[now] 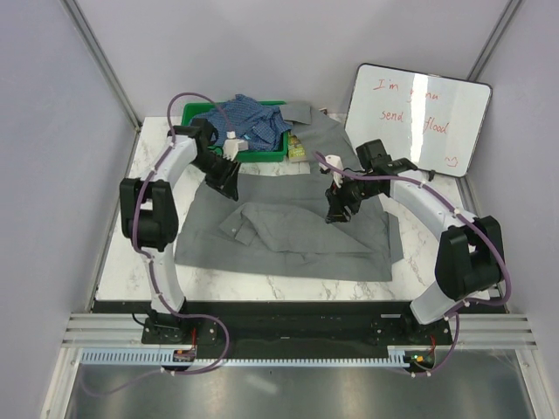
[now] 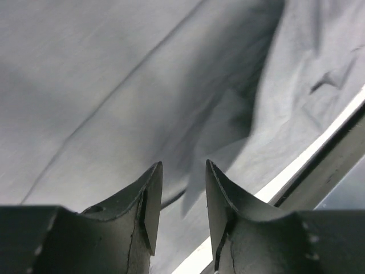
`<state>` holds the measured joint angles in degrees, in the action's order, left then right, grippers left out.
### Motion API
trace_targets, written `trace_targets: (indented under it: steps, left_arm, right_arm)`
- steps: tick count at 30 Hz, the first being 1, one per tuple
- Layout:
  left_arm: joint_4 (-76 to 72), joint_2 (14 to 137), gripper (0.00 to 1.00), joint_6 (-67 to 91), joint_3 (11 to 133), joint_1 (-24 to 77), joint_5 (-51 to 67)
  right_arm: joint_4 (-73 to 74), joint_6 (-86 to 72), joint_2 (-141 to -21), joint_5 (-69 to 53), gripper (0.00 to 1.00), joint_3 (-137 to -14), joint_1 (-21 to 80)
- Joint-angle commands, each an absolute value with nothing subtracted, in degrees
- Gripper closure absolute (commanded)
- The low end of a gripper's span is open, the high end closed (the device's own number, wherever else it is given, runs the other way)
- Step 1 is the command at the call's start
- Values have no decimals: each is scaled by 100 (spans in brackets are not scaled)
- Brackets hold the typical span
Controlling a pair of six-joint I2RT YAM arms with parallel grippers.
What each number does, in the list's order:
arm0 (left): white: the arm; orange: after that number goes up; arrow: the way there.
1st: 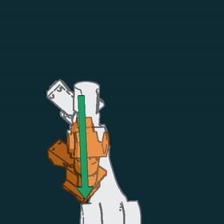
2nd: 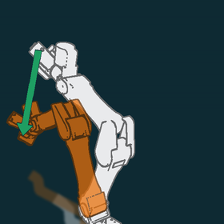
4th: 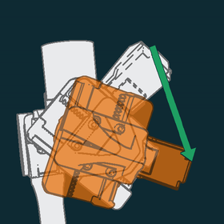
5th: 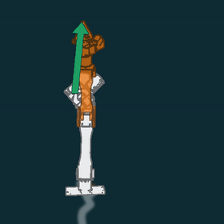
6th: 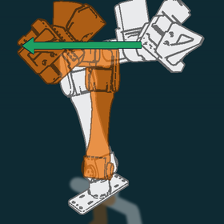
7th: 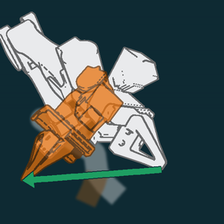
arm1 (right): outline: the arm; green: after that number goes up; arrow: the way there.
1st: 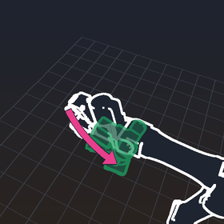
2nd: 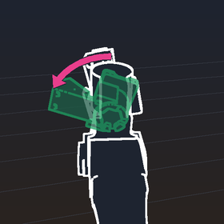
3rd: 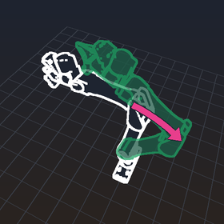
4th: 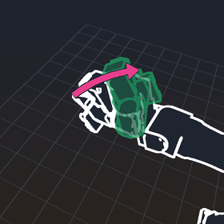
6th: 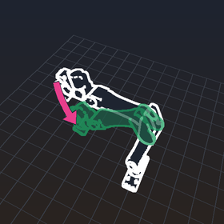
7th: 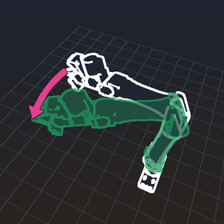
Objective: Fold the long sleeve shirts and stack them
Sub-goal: Fold the shirt
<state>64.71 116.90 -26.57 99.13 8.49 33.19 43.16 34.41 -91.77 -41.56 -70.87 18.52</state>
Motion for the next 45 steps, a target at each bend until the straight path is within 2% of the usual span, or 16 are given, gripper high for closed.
trace_targets:
  steps: [1, 7, 12, 19, 22, 23, 24, 30, 34, 37, 40, 41, 45]
  left_arm:
    - [6215, 10832, 57, -2751, 9313, 571, 2918]
    - [5180, 9424, 54, -2198, 7352, 562, 2812]
    - [4632, 8517, 55, -1942, 6847, 755, 2820]
    - [4589, 8788, 54, -1979, 6426, 2047, 2119]
    - [4158, 9035, 50, -1565, 6214, 2214, 1820]
    - [4001, 9113, 39, -1469, 6188, 2250, 1628]
    - [3938, 9193, 37, -1407, 6161, 2285, 1539]
    - [3692, 9456, 33, -1204, 6187, 2294, 1151]
    - [3709, 9720, 34, -1195, 6240, 2285, 1528]
    - [3796, 9940, 40, -1195, 6310, 2285, 1871]
    - [3946, 10028, 57, -1204, 6398, 2268, 1977]
    - [4016, 9941, 66, -1248, 6433, 2250, 1969]
    - [4779, 9730, 87, -1783, 6977, 2250, 2021]
  right_arm:
    - [4113, 3244, -9088, -4070, 41, -7005, 1846]
    - [4069, 3023, -9044, -3824, 51, -6865, 1916]
    - [4034, 2997, -8921, -3464, 55, -6592, 2039]
    - [4017, 2971, -9131, -3085, 58, -6469, 2048]
    - [3990, 2892, -9245, -2980, 59, -6443, 2039]
    - [3973, 2857, -9281, -2953, 59, -6442, 2030]
    - [3981, 2830, -9316, -2918, 60, -6442, 2030]
    - [3964, 2742, -9474, -2856, 61, -6407, 1978]
    - [3955, 2733, -9545, -2857, 61, -6425, 1951]
    - [3955, 2733, -9545, -2821, 61, -6434, 1916]
    - [3964, 2760, -9536, -2734, 61, -6390, 1864]
    - [3964, 2768, -9527, -2690, 61, -6381, 1837]
    - [3990, 2804, -9501, -2672, 61, -6319, 1749]
